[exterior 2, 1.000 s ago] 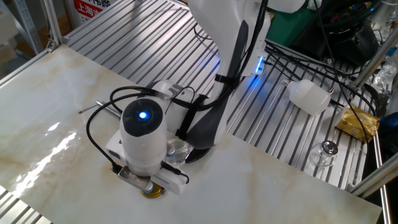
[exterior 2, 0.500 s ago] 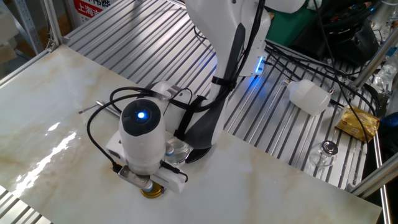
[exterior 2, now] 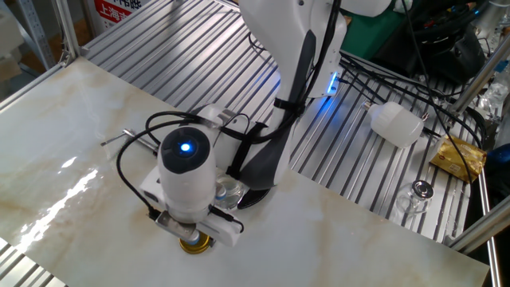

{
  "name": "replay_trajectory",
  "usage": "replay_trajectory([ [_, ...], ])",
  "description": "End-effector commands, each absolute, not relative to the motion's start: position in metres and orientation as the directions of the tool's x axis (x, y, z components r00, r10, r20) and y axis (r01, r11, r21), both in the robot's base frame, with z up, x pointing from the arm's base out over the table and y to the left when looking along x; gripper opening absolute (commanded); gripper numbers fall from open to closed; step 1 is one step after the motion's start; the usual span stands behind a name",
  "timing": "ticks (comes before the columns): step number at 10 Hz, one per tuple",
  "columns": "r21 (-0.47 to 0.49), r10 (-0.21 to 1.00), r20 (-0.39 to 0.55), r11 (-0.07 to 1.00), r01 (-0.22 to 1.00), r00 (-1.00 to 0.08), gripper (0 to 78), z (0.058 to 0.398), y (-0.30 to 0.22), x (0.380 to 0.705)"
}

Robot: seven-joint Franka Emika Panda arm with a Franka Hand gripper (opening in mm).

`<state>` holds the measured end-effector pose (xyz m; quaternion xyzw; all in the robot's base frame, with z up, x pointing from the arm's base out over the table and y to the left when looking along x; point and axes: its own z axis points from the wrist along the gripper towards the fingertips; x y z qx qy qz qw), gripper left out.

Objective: Screw the lid onto the jar

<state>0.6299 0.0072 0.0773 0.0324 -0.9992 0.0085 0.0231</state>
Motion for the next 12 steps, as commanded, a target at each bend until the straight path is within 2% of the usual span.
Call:
replay_trajectory([
  [1,-0.018,-0.067,0.042,0.998,-0.068,-0.997,77.4,0.076,0.006,0.631],
  [12,-0.011,-0.046,0.022,0.999,-0.046,-0.999,77.4,0.063,0.009,0.63],
])
